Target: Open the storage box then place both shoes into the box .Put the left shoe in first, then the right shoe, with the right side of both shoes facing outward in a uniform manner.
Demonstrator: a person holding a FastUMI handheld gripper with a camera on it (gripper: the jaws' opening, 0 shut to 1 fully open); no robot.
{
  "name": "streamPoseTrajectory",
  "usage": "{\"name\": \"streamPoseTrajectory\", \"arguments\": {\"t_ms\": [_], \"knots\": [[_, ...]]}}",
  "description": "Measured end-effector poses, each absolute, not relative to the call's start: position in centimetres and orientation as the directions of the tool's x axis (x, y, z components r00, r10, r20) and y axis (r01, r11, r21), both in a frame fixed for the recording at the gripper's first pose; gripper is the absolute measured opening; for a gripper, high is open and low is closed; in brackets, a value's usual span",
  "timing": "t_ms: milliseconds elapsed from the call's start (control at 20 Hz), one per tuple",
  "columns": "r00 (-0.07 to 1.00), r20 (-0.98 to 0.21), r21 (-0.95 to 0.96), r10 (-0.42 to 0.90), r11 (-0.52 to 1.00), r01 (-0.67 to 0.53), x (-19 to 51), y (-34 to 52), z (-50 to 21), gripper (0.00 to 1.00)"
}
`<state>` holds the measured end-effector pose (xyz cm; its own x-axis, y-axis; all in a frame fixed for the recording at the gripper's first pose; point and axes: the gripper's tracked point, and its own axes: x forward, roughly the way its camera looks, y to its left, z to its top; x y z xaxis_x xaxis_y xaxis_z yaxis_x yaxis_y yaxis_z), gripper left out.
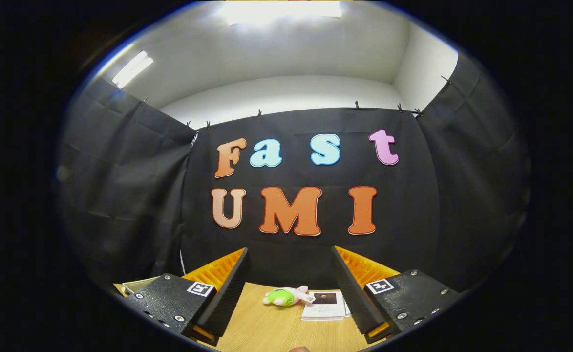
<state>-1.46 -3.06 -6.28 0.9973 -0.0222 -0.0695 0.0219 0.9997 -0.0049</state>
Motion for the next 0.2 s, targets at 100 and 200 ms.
{"name": "streamPoseTrajectory", "arguments": {"t_ms": [100, 200], "knots": [[0.998, -0.063, -0.007, -0.024, 1.0, 0.024, -1.3, -3.01, -6.0, 0.97], [0.998, -0.055, 0.006, -0.021, 1.0, 0.022, -1.23, -2.71, -5.74, 0.97]]}}
